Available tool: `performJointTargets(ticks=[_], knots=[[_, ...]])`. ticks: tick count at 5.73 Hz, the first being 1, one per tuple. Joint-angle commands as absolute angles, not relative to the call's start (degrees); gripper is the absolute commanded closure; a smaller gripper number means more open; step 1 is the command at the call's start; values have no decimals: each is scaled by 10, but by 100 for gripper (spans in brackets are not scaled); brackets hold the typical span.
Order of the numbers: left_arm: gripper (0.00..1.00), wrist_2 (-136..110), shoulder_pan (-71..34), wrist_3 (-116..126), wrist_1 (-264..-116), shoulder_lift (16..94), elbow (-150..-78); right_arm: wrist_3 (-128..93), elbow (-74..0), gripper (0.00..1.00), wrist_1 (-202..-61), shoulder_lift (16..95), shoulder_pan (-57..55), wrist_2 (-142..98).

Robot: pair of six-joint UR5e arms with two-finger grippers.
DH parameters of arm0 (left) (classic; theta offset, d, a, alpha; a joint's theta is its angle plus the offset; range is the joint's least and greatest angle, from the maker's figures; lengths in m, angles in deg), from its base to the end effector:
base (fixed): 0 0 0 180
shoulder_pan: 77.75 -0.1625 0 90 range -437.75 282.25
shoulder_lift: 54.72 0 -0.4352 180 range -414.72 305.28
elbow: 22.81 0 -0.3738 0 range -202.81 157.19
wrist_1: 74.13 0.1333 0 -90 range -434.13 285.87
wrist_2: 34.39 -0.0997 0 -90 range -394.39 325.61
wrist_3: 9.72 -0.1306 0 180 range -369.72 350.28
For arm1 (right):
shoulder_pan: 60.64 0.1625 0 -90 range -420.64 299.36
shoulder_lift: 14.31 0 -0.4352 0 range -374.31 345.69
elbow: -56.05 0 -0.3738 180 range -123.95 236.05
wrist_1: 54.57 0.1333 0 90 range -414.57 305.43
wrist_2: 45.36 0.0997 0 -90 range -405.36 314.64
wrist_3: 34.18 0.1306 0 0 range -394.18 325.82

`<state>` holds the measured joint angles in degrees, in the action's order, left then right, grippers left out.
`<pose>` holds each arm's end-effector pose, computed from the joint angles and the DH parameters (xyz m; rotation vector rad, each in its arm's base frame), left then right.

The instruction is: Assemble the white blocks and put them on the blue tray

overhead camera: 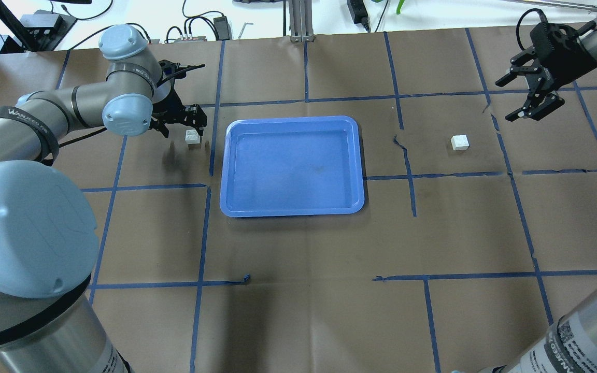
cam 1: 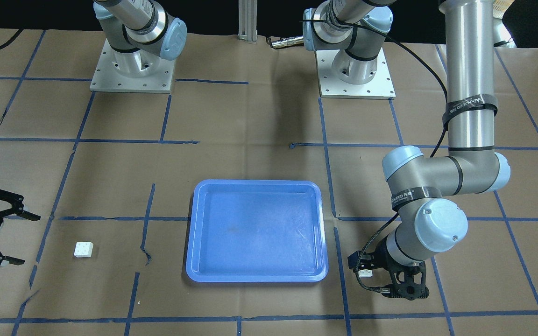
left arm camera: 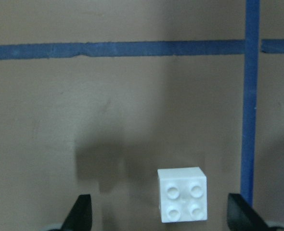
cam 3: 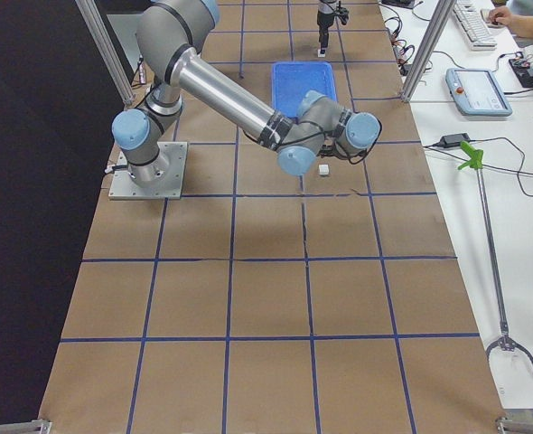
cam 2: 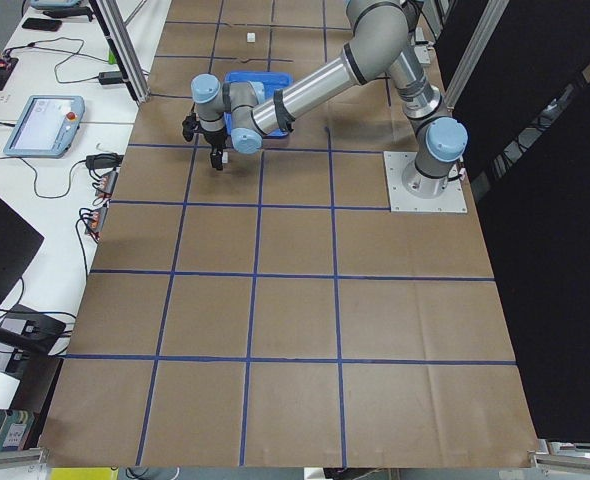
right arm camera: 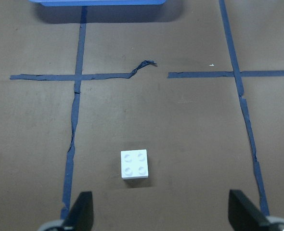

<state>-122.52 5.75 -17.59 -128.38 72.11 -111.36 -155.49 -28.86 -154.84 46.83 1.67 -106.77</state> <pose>-0.0613 -0.6775 0.1645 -0.0373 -3.1098 0.0163 -0.1158 -0.6420 0.2582 -1.9315 1.9259 -0.5832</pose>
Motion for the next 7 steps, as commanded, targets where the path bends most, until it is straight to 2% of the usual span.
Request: performJointTargets(ticks=[1,2,3,5,6,7], knots=[[58,-1225,57,-182,-1278,723,-1122,-1581,-389,0,-1661,457,14,-1050],[85,-1224,57,-186,-1276,721,-1122,-1581,-423,0,-1706,454,14,-1050],[100,-1224,57,-202,-1276,717,-1121,-1580,-427,0,-1711,437,14,-1050],[100,-1225,79,-315,-1283,685,-1132,-1580,-424,0,-1710,430,14,-1051],[100,-1232,133,-387,-1284,648,-1147,-1580,-424,0,-1709,429,14,-1051],[100,-1237,175,-439,-1299,631,-1157,-1582,-424,9,-1709,430,14,-1033]])
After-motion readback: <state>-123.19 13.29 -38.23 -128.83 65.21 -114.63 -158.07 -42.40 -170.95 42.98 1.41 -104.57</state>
